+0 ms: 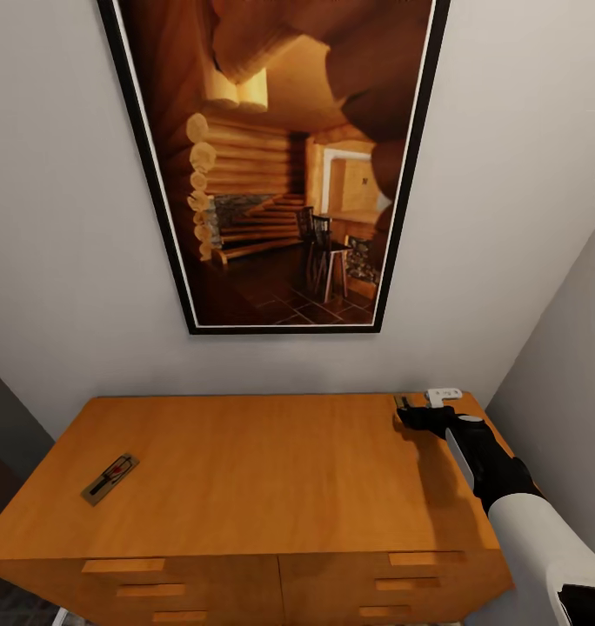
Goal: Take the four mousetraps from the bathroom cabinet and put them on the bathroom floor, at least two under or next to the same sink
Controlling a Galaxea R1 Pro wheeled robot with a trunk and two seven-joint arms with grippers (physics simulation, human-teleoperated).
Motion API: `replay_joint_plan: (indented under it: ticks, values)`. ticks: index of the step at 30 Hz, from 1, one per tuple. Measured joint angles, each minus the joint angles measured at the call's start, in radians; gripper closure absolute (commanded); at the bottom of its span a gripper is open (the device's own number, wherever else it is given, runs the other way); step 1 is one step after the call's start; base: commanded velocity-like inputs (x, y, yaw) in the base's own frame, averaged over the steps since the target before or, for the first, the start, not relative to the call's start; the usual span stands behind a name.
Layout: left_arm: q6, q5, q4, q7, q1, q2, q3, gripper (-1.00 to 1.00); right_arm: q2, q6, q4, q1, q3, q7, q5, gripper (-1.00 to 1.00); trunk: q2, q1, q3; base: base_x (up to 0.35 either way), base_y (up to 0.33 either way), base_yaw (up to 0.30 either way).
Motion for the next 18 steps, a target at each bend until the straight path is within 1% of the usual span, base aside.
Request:
replay_joint_plan:
  ticks: [9, 18]
  values:
    - [0.000, 0.000, 0.000, 0.000, 0.000, 0.000, 0.000, -1.00, 0.002, 0.000, -0.007, 0.000, 0.000, 0.001, -0.001, -1.00, 0.000, 0.000, -0.001, 0.000, 0.000, 0.000]
    - [0.000, 0.000, 0.000, 0.000, 0.000, 0.000, 0.000, -1.00, 0.011, 0.000, -0.008, 0.000, 0.000, 0.001, -0.001, -1.00, 0.000, 0.000, -0.011, 0.000, 0.000, 0.000]
